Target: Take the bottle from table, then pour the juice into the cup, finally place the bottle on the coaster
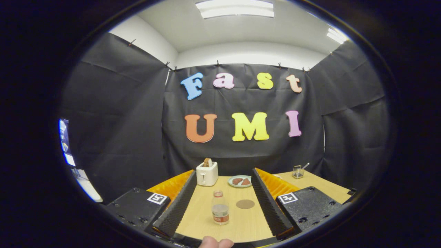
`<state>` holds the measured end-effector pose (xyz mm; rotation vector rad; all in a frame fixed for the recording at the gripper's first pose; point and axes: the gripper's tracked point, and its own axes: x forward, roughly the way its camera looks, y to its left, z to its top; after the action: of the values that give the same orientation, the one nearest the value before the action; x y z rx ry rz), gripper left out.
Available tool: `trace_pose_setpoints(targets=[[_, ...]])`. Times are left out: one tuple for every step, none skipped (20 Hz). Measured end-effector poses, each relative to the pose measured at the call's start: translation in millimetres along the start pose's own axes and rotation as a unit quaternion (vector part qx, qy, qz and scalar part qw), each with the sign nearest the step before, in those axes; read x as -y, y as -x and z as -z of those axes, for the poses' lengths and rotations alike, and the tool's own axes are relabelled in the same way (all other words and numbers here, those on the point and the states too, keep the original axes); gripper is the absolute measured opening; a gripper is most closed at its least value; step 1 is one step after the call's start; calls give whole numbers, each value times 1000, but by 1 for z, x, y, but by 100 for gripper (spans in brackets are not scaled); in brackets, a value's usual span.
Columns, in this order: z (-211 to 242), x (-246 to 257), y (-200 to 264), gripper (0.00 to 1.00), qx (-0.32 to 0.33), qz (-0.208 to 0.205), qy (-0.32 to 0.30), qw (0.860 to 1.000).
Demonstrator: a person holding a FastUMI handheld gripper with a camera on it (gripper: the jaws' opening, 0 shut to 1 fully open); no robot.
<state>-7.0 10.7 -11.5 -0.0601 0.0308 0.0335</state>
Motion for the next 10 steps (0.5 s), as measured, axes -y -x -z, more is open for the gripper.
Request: trace_pose_setpoints(targets=[[0, 0, 0, 100, 1, -1, 1, 1000], [1, 0, 1, 100, 0, -1, 2, 1000], [3, -2, 2, 100, -1, -2, 4, 1000], [2, -3, 3, 100, 1, -3, 5, 1000], [3, -4, 4, 100, 2, -3, 6, 1000], [5, -4, 4, 100, 1, -3, 7, 1000], [9, -4, 4, 100, -3, -4, 7, 1000], [13, -6, 4, 100, -6, -7, 4, 1000], [16, -8, 3, 100, -8, -10, 1, 1000], [18, -8, 3, 100, -10, -11, 0, 1000]])
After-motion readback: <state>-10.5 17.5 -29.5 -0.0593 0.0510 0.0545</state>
